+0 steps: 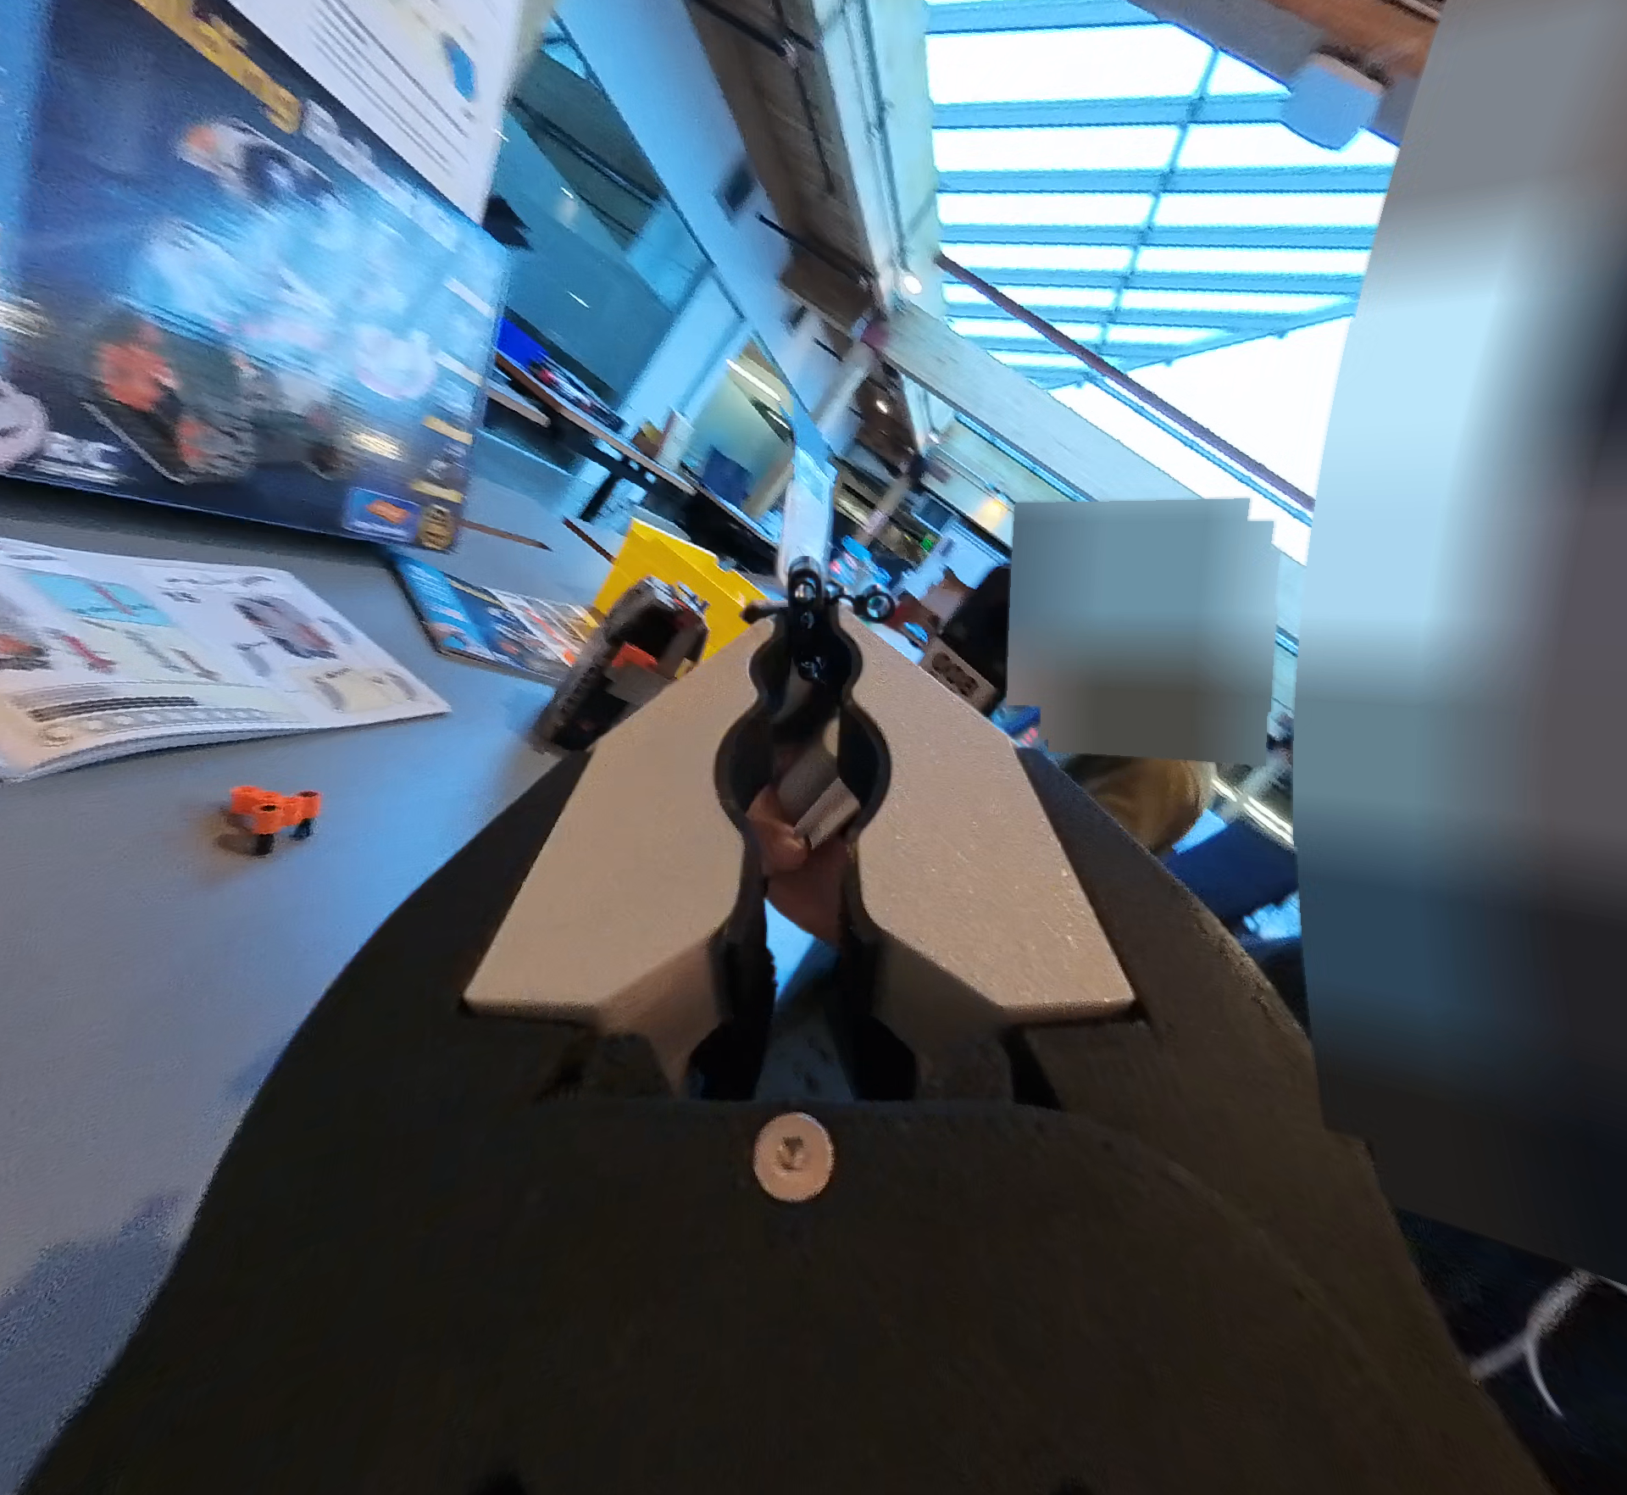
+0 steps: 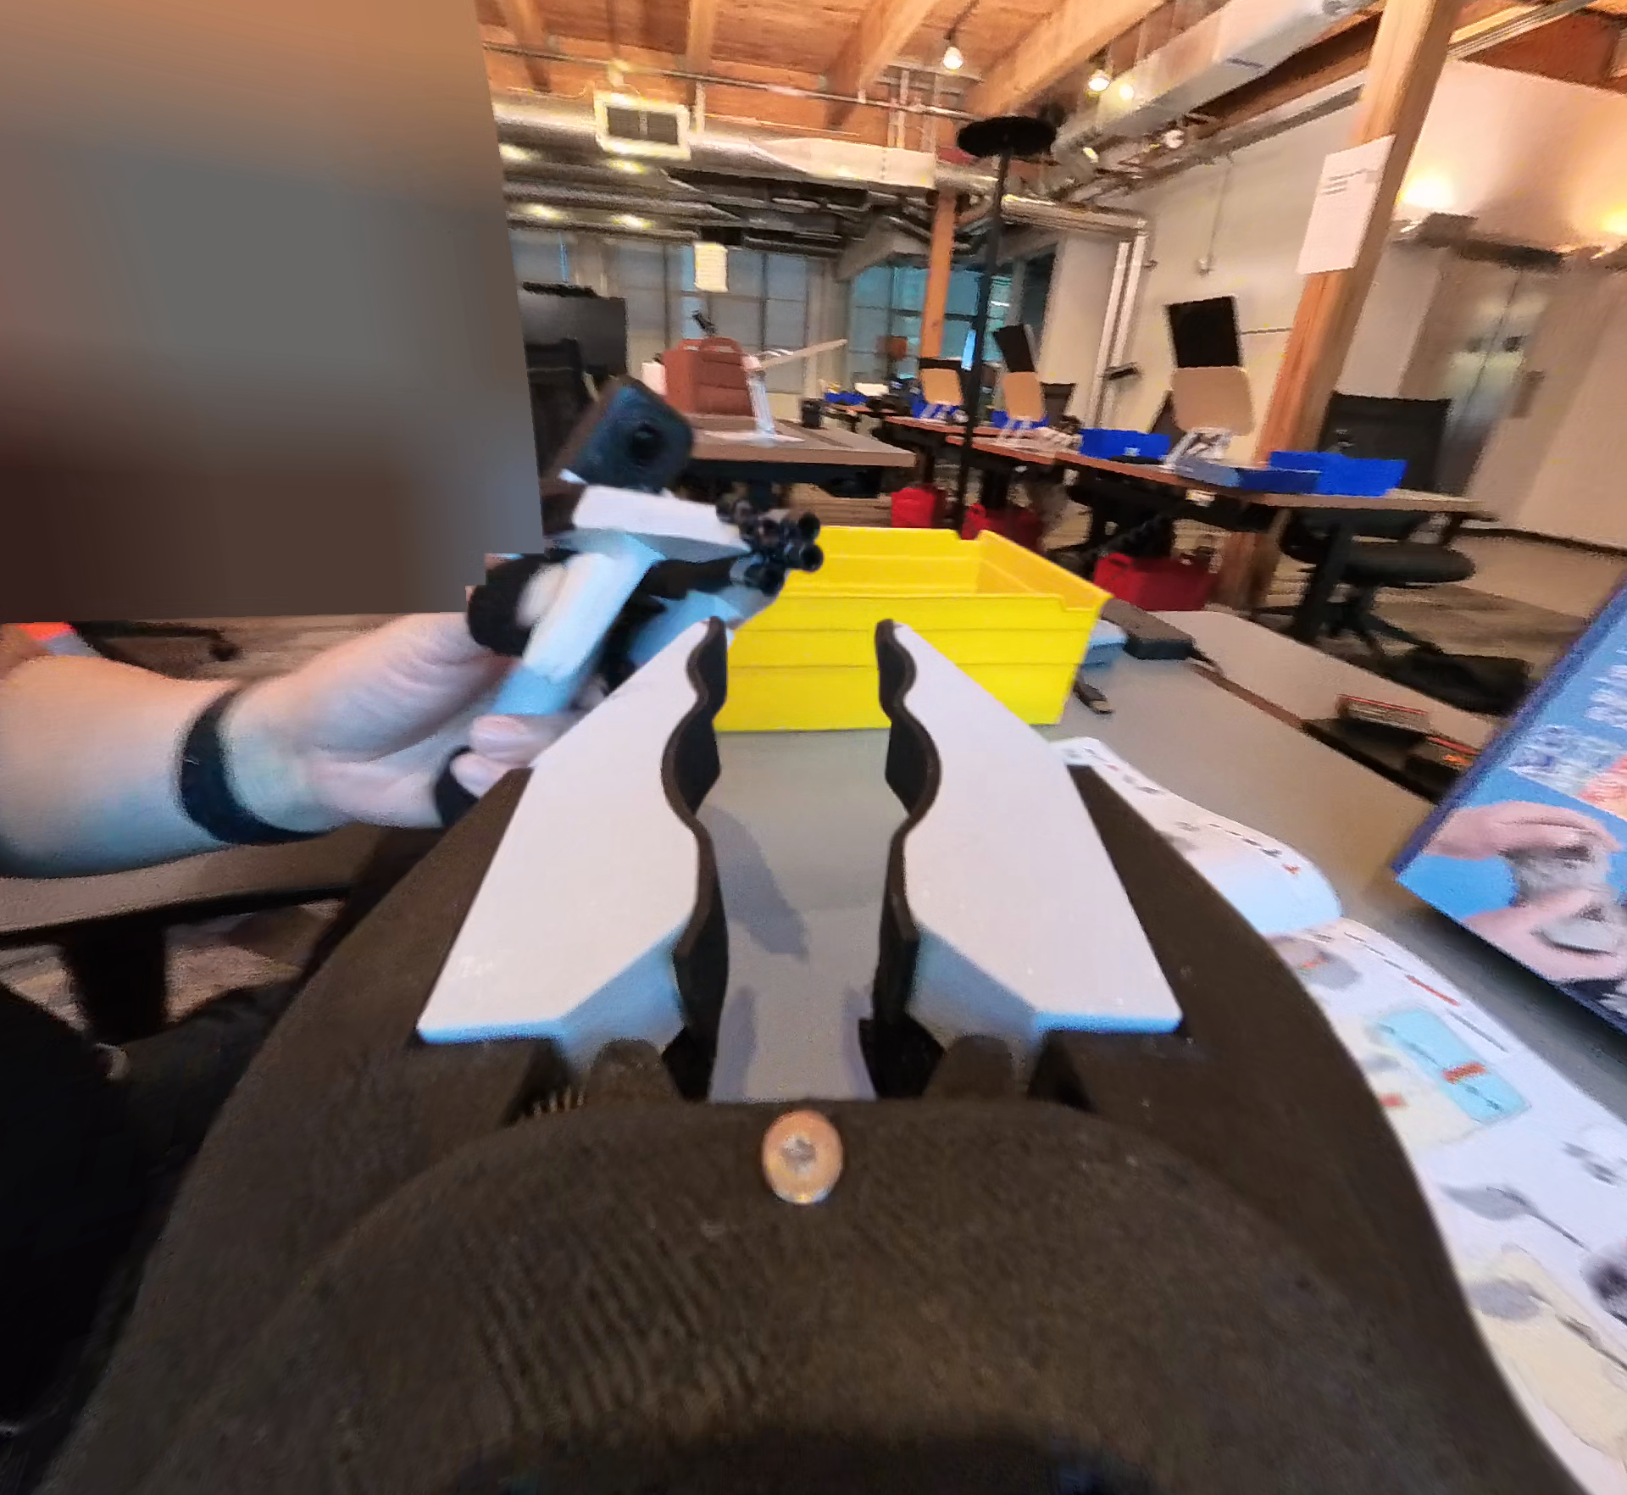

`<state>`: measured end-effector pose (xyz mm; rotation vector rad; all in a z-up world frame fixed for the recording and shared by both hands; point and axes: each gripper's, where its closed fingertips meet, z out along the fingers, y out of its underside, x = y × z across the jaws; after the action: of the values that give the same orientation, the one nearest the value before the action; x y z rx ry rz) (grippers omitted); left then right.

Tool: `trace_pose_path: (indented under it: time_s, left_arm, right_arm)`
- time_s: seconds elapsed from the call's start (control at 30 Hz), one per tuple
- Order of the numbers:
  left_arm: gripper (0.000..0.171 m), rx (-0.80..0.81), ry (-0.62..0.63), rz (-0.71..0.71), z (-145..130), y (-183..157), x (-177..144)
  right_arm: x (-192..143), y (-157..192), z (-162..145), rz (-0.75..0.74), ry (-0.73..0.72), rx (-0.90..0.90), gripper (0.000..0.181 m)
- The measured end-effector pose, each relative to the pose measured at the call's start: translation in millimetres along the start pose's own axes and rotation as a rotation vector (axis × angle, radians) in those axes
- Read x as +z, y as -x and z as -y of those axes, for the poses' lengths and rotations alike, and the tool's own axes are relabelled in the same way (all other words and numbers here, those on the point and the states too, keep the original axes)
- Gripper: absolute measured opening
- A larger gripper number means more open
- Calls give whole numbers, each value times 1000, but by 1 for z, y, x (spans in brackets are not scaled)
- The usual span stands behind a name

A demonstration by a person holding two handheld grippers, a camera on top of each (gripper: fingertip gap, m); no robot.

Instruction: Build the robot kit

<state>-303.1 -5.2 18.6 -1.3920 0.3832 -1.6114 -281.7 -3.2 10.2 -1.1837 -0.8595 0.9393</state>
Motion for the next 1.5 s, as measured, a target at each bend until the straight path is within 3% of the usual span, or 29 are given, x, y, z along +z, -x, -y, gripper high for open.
trace_pose_path:
  time_s: [0.2,0.53,0.83,1.0,1.27,1.37,1.5]
  left_arm:
    - [3,-73,-101,96,-5,19,-1]
    - [3,-217,-272,56,-10,25,12]
    - [3,-304,-321,54,-17,37,21]
    - [3,-259,-351,86,-16,36,23]
    - [3,-230,-327,92,-16,34,22]
    - [3,-119,-192,68,-19,33,21]
    - [4,120,24,15,-18,15,7]
  right_arm:
    - [4,3,-6,-111,78,-215,20]
    - [7,-9,-17,-283,185,-439,18]
    - [4,-21,-24,-346,233,-423,14]
    - [4,-22,-23,-350,239,-421,13]
    - [4,-21,-23,-362,258,-463,13]
    - [4,-18,-24,-275,234,-400,14]
    - [-10,-3,7,-59,52,-308,17]
